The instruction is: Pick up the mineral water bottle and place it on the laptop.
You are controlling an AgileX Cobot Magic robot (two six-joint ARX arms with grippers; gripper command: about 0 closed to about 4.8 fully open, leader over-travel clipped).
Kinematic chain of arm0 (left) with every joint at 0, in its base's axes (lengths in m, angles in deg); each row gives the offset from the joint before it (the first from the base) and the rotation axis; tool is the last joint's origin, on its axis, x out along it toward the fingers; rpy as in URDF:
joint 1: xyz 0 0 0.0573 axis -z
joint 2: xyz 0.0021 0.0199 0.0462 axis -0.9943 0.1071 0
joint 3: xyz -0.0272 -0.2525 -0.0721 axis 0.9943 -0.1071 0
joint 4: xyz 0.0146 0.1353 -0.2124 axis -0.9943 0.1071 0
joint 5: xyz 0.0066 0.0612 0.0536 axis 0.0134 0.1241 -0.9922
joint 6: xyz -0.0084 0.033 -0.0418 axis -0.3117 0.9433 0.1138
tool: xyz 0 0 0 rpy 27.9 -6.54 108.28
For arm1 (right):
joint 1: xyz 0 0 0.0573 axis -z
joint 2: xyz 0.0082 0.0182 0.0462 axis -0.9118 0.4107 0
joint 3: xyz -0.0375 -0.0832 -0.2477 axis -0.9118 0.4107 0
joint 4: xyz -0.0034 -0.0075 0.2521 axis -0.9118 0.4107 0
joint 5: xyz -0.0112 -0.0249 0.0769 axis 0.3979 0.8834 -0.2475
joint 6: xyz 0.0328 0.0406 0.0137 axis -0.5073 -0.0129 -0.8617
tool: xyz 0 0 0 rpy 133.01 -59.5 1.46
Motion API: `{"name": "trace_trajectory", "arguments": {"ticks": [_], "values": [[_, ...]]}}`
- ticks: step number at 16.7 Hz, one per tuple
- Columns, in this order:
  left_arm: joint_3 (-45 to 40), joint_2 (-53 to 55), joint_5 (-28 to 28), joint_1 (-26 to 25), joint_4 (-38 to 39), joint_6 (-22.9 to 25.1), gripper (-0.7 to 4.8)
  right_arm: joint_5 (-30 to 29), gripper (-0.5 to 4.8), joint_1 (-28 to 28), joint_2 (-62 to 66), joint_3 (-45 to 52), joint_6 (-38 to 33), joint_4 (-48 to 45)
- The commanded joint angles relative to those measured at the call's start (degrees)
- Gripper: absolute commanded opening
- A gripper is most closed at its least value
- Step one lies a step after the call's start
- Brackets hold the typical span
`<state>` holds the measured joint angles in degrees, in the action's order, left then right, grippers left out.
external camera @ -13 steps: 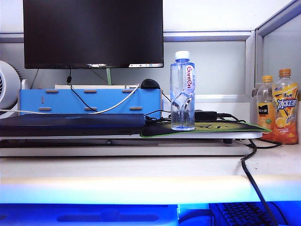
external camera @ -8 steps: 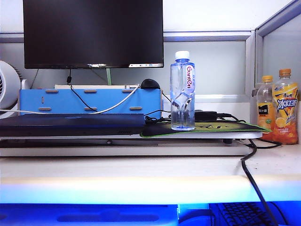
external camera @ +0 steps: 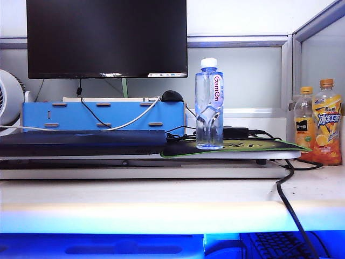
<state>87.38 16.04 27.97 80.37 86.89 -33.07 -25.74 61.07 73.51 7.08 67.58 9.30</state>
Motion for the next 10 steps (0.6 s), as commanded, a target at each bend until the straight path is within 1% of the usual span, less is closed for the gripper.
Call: {"name": "trace_trajectory", "arguments": {"ticks": [1, 2, 4, 5, 8, 9, 10], "values": [[0.00, -0.11, 0.17, 0.00, -0.04, 0.09, -0.02, -0.20, 0.50, -0.02, 0.00, 0.07, -0.11, -1.64], [0.00, -0.13, 0.17, 0.00, -0.04, 0.07, -0.02, -0.37, 0.50, -0.02, 0.00, 0.07, -0.87, -2.23], [0.00, -0.11, 0.17, 0.00, -0.07, 0.09, -0.02, -1.75, 0.50, -0.02, 0.00, 0.07, -5.29, -4.48], [0.00, -0.11, 0.17, 0.00, -0.04, 0.07, -0.02, -3.74, 0.51, -0.02, 0.00, 0.07, -6.45, -5.86], [0.00, -0.11, 0.17, 0.00, -0.07, 0.09, -0.02, -12.17, 0.54, -0.04, 0.00, 0.00, -9.60, -12.02], [0.00, -0.11, 0.17, 0.00, -0.07, 0.09, -0.02, -14.05, 0.54, -0.11, 0.02, -0.39, -11.41, -13.97], [0.00, -0.11, 0.17, 0.00, -0.04, 0.09, -0.02, -14.34, 0.54, -0.42, 0.07, -1.53, -13.09, -14.38]]}}
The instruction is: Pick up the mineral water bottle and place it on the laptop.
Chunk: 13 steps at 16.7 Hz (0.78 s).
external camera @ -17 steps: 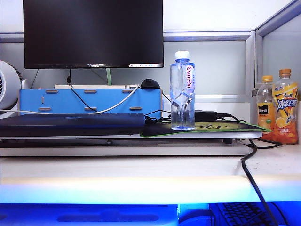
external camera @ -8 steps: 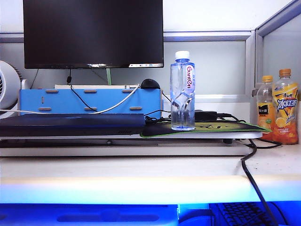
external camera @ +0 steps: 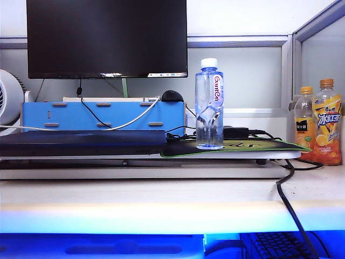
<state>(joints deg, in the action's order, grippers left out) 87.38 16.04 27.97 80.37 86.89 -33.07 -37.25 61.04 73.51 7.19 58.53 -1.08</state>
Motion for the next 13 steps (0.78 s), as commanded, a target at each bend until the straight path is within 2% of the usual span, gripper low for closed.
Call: {"name": "trace_trajectory", "arguments": {"ticks": [1, 5, 7, 10, 13], "values": [[0.00, -0.11, 0.17, 0.00, -0.04, 0.07, -0.02, -2.80, 0.54, -0.68, 0.13, -3.13, -4.26, -3.76], [0.00, -0.11, 0.17, 0.00, -0.04, 0.07, -0.02, -2.73, 0.58, -2.54, 2.45, -12.07, -3.98, -1.62], [0.00, -0.11, 0.17, 0.00, -0.07, 0.09, -0.02, -3.80, 0.92, -2.58, 7.43, -17.51, -0.98, 1.70], [0.00, -0.11, 0.17, 0.00, -0.04, 0.09, -0.02, -5.75, 0.92, -2.97, 23.10, -29.31, 9.44, 8.81], [0.00, -0.11, 0.17, 0.00, -0.04, 0.09, -0.02, -5.77, 0.91, -4.74, 34.80, -35.56, 11.19, 10.38]]}}
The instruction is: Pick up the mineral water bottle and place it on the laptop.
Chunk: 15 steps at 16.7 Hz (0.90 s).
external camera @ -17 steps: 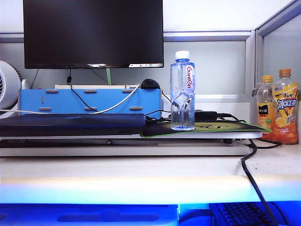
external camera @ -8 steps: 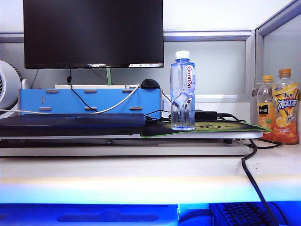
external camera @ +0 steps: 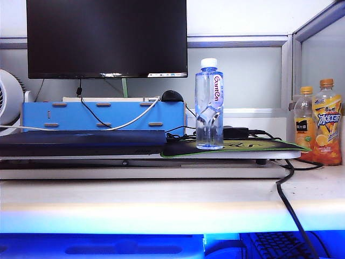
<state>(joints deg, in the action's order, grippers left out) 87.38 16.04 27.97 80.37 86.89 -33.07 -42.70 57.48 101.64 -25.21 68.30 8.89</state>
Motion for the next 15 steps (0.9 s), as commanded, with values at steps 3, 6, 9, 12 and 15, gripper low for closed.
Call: {"name": "trace_trajectory", "arguments": {"ticks": [3, 6, 9, 12, 15], "values": [[0.00, -0.11, 0.15, 0.00, -0.04, 0.07, -0.02, -1.16, 3.80, -4.39, 18.01, -6.14, 2.64, 0.55], [0.00, -0.11, 0.17, 0.00, -0.04, 0.09, -0.02, -1.16, 4.79, -8.24, 24.41, -6.25, 4.72, -1.90], [0.00, -0.13, 0.17, 0.00, -0.04, 0.09, -0.02, 0.15, 4.79, -10.14, 27.63, -6.25, 5.95, -5.68], [0.00, -0.13, 0.17, 0.00, -0.04, 0.09, -0.02, 4.96, 4.79, -12.94, 32.83, -6.25, 9.31, -16.98], [0.00, -0.13, 0.17, 0.00, -0.04, 0.09, -0.02, 5.29, 4.79, -13.27, 39.41, -6.25, 10.16, -25.59]]}}
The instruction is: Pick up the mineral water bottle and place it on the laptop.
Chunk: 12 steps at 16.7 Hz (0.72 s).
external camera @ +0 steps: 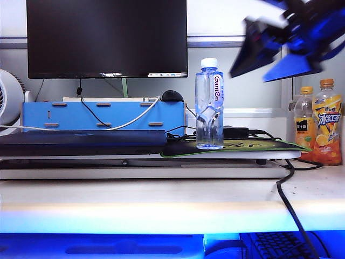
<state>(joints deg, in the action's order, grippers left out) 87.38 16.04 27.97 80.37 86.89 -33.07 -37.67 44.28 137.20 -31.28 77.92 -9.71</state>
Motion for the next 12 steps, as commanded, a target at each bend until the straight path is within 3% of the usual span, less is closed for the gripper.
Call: {"name": "trace_trajectory", "arguments": {"ticks": [1, 4, 9, 12], "values": [[0.00, -0.13, 0.15, 0.00, -0.04, 0.09, -0.02, 0.28, 4.79, -0.15, 7.26, -0.22, 0.55, -11.04], [0.00, -0.13, 0.17, 0.00, -0.04, 0.09, -0.02, 0.26, 4.79, -0.72, 14.16, -3.80, 0.59, -14.93], [0.00, -0.11, 0.17, 0.00, -0.04, 0.07, -0.02, 0.15, 4.79, -1.95, 28.06, -18.16, 1.70, -14.95], [0.00, -0.11, 0.17, 0.02, -0.07, 0.09, -0.02, 1.95, 4.79, -1.99, 29.97, -19.61, 1.73, -15.80]]}}
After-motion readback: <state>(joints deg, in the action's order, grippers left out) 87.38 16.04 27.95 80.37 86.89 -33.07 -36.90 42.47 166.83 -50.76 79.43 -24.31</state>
